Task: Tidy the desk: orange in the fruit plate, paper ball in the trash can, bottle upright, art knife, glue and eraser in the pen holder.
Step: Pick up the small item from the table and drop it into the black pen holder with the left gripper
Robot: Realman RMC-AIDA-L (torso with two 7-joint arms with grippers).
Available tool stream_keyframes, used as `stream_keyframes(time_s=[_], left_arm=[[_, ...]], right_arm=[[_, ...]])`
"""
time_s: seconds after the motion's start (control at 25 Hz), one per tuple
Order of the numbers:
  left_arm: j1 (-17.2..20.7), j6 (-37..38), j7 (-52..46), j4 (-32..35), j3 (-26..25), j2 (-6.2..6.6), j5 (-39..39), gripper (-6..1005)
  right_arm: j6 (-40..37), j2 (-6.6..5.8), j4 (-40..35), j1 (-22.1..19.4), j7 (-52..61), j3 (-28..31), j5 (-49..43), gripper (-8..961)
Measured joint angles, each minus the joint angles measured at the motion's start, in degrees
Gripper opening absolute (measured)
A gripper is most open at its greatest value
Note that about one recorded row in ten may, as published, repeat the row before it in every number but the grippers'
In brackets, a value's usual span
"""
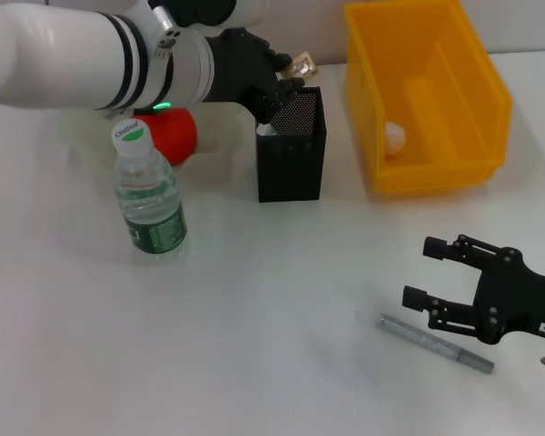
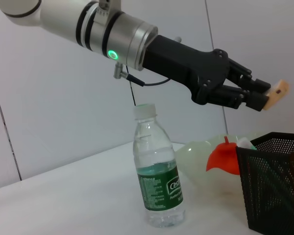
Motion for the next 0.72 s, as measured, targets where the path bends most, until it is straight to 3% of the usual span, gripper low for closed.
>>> stream_keyframes(time_s=[0.72], left_arm=[[-1.33,-2.51,-0.06,-3.46,2.64,-0.03,0.01,281]], right_arm=[[0.01,0.01,0.00,0.17,0.00,0.00,0.00,799]])
